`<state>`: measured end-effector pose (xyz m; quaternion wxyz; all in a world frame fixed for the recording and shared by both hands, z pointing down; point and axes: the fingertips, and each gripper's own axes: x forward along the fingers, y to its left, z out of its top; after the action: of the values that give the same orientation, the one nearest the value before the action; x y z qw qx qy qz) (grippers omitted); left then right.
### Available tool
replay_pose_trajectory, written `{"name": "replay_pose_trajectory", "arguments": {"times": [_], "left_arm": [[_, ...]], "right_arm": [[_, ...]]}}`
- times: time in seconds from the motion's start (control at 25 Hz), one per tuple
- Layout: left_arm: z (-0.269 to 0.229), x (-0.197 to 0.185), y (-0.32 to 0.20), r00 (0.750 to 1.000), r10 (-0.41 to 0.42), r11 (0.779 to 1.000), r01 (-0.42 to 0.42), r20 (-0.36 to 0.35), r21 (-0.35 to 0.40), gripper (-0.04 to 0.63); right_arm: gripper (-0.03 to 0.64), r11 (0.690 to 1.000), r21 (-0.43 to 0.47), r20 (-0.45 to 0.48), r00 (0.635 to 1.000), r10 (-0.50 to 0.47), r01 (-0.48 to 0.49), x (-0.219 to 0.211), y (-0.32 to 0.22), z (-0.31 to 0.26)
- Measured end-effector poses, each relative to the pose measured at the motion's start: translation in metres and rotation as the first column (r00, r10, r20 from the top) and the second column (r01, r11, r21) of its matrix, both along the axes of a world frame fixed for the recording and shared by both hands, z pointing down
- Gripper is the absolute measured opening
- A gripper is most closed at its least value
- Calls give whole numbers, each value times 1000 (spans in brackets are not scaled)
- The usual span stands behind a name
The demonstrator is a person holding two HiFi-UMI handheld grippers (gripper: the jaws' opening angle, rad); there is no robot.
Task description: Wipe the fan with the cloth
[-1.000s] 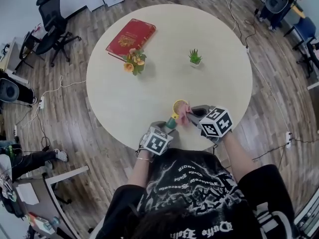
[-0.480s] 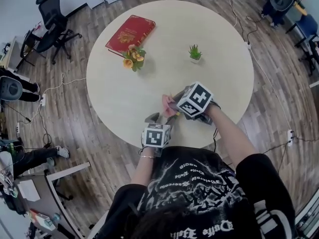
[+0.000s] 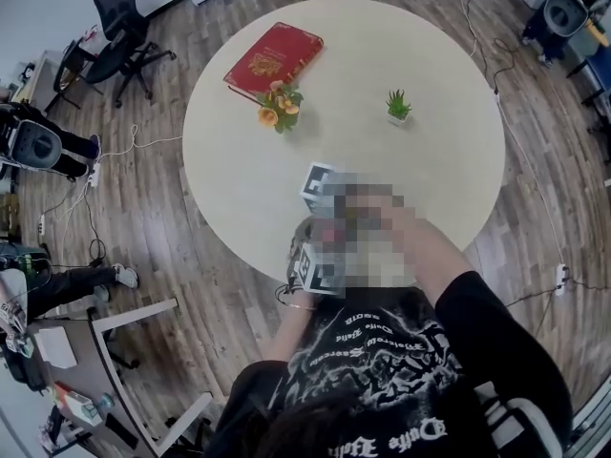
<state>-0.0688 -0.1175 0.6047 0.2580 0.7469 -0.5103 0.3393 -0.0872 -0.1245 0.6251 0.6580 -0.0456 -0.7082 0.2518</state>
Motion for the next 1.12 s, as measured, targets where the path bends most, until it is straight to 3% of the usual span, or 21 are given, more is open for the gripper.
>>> {"name": "replay_pose_trajectory", "arguments": {"times": [0.24, 0.44, 0.64, 0.92, 1.12], "left_arm": [[5, 0, 4, 997, -46, 997, 43, -54, -59, 353], [6, 0, 5, 997, -61, 995, 56, -55, -84, 357], [6, 2, 8, 997, -67, 995, 63, -41, -79, 357], [5, 3, 9, 996, -81, 994, 79, -31, -76, 357], [5, 4, 10, 997, -80, 995, 79, -20, -69, 357]], "right_arm": [[28, 998, 32, -79, 995, -55, 58, 12, -12, 4], [28, 999, 44, -104, 994, -16, 21, 32, -31, -2], [28, 986, 166, -120, 993, 6, 14, 56, -58, -2], [28, 974, 178, -92, 983, 156, -138, 92, -82, -10], [28, 945, 139, 16, 955, 298, -297, 112, -88, -17]]}}
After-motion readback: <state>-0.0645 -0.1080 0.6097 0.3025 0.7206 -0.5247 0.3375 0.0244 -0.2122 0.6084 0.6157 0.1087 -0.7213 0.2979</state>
